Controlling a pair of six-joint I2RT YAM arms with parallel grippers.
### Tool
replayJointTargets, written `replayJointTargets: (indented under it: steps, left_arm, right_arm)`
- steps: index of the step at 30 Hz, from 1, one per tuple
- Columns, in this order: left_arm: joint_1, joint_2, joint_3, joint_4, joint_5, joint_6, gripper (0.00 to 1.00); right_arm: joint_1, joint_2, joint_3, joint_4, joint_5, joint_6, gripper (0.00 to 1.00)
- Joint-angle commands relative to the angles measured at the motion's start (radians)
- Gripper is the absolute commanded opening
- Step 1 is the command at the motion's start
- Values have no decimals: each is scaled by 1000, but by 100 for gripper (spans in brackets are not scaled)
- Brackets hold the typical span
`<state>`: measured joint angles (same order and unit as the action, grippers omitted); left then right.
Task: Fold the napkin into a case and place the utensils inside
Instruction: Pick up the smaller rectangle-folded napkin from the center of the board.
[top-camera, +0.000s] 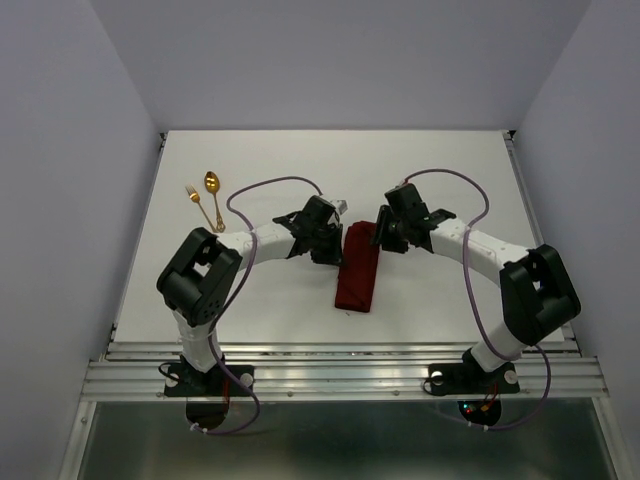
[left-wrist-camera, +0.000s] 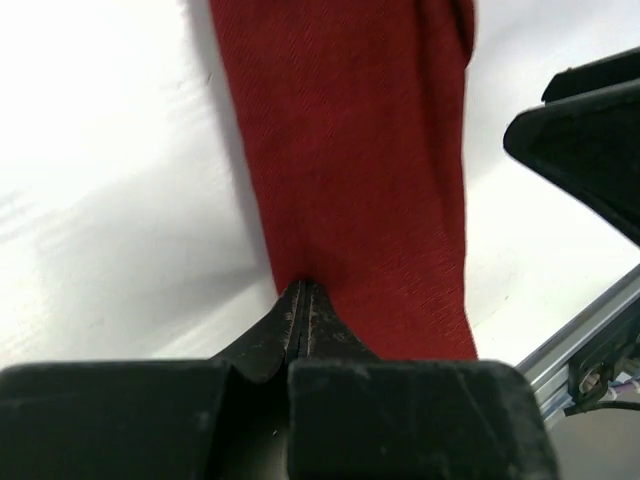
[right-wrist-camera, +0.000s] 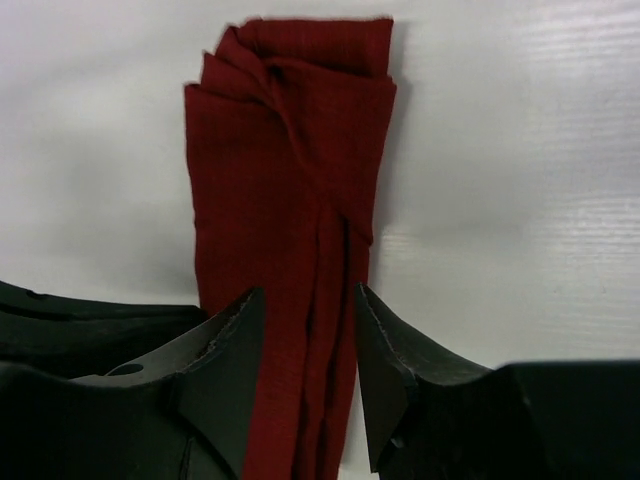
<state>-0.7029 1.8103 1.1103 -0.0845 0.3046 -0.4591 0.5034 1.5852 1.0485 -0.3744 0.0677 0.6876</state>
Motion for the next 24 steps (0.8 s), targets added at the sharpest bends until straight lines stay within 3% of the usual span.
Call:
replayJointTargets:
  steps: [1, 5, 14, 20, 24]
  left_arm:
    - [0, -88, -53, 40, -12, -29, 0]
    - [-1, -68, -70, 72, 4, -44, 0]
    - [-26, -20, -49, 104, 24, -59, 0]
    - [-26, 6, -18, 114, 27, -64, 0]
    - [-26, 37, 3, 120, 39, -62, 0]
  right_arm:
    - [-5, -39, -59, 29, -124, -46, 49]
    - [-5, -27, -97, 49, -198, -51, 58]
    - [-5, 22, -150, 95, -238, -28, 58]
    - [-5, 25, -229, 164, -279, 24, 51]
    - [-5, 13, -261, 192, -266, 59, 37]
